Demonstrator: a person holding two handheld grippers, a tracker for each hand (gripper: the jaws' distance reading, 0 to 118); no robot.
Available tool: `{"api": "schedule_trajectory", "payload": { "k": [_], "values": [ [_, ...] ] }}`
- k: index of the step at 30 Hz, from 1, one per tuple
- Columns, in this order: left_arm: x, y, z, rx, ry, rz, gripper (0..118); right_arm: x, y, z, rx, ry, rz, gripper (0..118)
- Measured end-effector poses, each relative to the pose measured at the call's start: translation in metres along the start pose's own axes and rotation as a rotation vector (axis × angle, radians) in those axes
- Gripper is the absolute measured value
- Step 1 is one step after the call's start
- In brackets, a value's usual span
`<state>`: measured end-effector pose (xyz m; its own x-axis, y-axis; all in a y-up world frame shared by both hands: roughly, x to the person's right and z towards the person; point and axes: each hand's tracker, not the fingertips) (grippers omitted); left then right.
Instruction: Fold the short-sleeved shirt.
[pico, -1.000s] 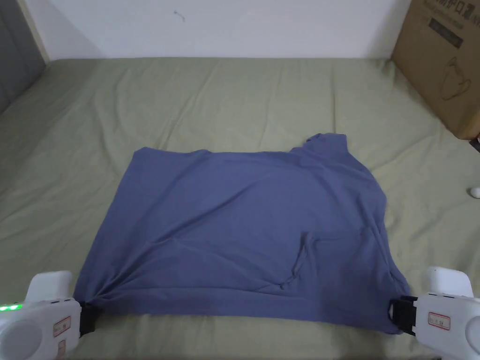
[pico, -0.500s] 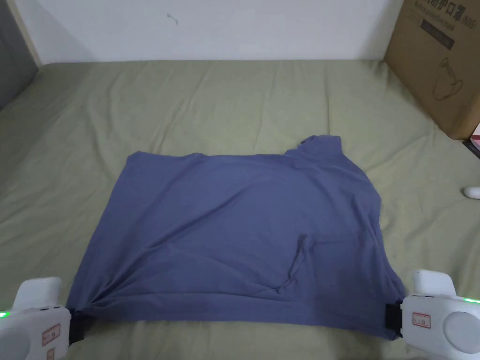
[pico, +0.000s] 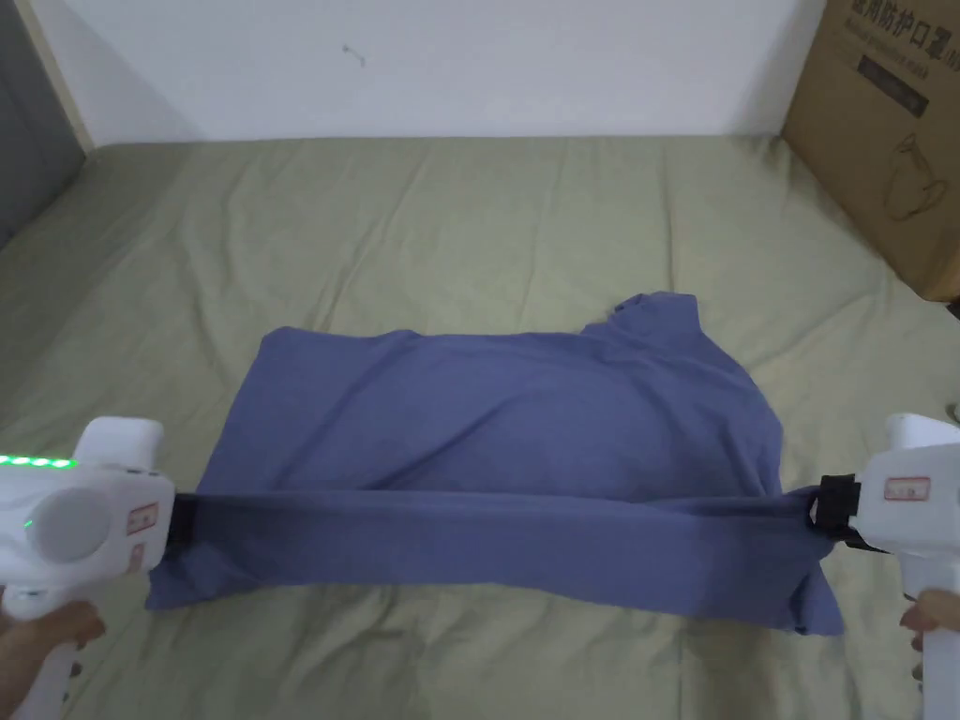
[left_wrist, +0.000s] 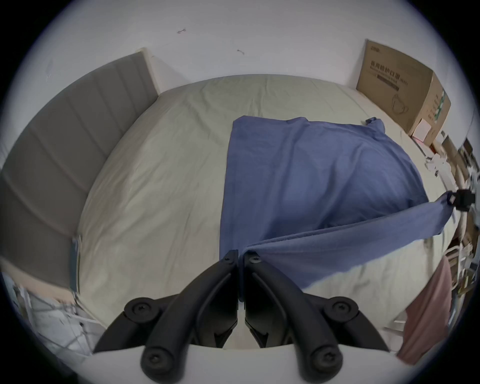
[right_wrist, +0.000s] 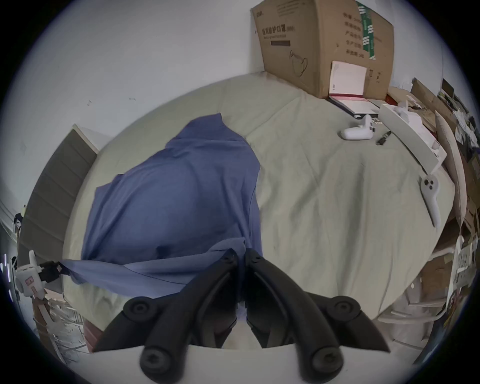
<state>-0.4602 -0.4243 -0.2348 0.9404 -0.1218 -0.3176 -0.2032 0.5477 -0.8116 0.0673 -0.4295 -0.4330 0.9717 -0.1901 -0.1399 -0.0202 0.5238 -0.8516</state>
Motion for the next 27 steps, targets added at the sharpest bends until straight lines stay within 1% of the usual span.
{"api": "schedule_trajectory", "payload": {
  "k": [1, 2, 3, 4, 5, 6, 7, 8, 9, 12, 13, 14, 15, 16, 17, 18, 20, 21, 22, 23, 24, 25, 26, 27],
  "values": [
    [0.003, 0.009, -0.010, 0.005, -0.009, -0.012, 5, -0.003, 0.004, -0.012, -0.008, -0.022, -0.010, 3],
    [0.004, 0.014, -0.017, 0.002, -0.025, -0.023, 15, -0.005, 0.007, -0.024, -0.019, -0.037, -0.005, 5],
    [0.007, 0.020, -0.026, -0.009, -0.015, -0.018, 15, -0.008, 0.009, -0.036, -0.058, -0.064, 0.011, 7],
    [0.009, 0.024, -0.031, -0.023, 0.000, -0.016, 22, -0.011, 0.010, -0.044, -0.081, -0.090, 0.018, 10],
    [0.009, 0.026, -0.035, -0.033, 0.009, -0.003, 38, -0.013, 0.010, -0.047, -0.086, -0.113, 0.034, 19],
    [0.005, 0.024, -0.037, -0.032, 0.003, 0.017, 78, -0.015, 0.008, -0.047, -0.079, -0.119, 0.038, 45],
    [0.003, 0.022, -0.034, -0.031, -0.007, 0.038, 98, -0.014, 0.006, -0.042, -0.067, -0.099, 0.037, 57],
    [0.001, 0.020, -0.030, -0.012, -0.020, 0.060, 107, -0.014, 0.006, -0.037, -0.057, -0.084, 0.036, 59],
    [-0.001, 0.017, -0.025, 0.002, -0.039, 0.082, 104, -0.013, 0.005, -0.031, -0.048, -0.074, 0.034, 59],
    [-0.009, 0.000, -0.008, -0.001, -0.064, 0.115, 103, -0.012, 0.000, -0.004, 0.021, -0.056, 0.055, 57],
    [-0.010, -0.009, 0.000, 0.019, -0.085, 0.136, 97, -0.012, -0.005, 0.008, 0.058, -0.054, 0.067, 51],
    [-0.012, -0.017, 0.008, 0.039, -0.110, 0.162, 80, -0.013, -0.010, 0.016, 0.084, -0.046, 0.080, 33],
    [-0.013, -0.026, 0.014, 0.047, -0.131, 0.191, 37, -0.014, -0.018, 0.023, 0.084, -0.041, 0.093, 0],
    [-0.015, -0.036, 0.015, 0.038, -0.153, 0.216, 2, -0.011, -0.024, 0.027, 0.097, -0.036, 0.068, 0],
    [-0.016, -0.043, 0.015, 0.028, -0.137, 0.220, 0, -0.009, -0.030, 0.029, 0.087, -0.013, 0.072, 0],
    [-0.017, -0.051, 0.013, 0.009, -0.151, 0.253, 0, -0.008, -0.035, 0.028, 0.063, 0.005, 0.071, 0],
    [-0.019, -0.062, 0.012, 0.015, -0.147, 0.280, 0, -0.008, -0.046, 0.026, 0.055, -0.010, 0.059, 0],
    [-0.021, -0.062, 0.010, 0.023, -0.125, 0.297, 0, -0.008, -0.050, 0.024, 0.039, -0.014, 0.068, 0],
    [-0.021, -0.062, 0.011, 0.027, -0.103, 0.303, 5, -0.007, -0.054, 0.022, 0.028, -0.014, 0.069, 0],
    [-0.024, -0.060, 0.009, 0.029, -0.097, 0.311, 22, -0.006, -0.056, 0.021, 0.020, -0.017, 0.065, 0],
    [-0.027, -0.055, 0.007, 0.026, -0.093, 0.335, 59, -0.006, -0.059, 0.020, 0.012, -0.018, 0.062, 0],
    [-0.029, -0.051, 0.004, 0.020, -0.109, 0.342, 90, -0.005, -0.061, 0.018, 0.009, -0.015, 0.057, 0],
    [-0.029, -0.049, -0.001, 0.020, -0.120, 0.346, 107, -0.004, -0.062, 0.018, 0.006, -0.015, 0.046, 0],
    [-0.028, -0.047, -0.007, 0.028, -0.120, 0.355, 109, -0.003, -0.064, 0.016, 0.000, -0.015, 0.038, 0]
  ]
}}
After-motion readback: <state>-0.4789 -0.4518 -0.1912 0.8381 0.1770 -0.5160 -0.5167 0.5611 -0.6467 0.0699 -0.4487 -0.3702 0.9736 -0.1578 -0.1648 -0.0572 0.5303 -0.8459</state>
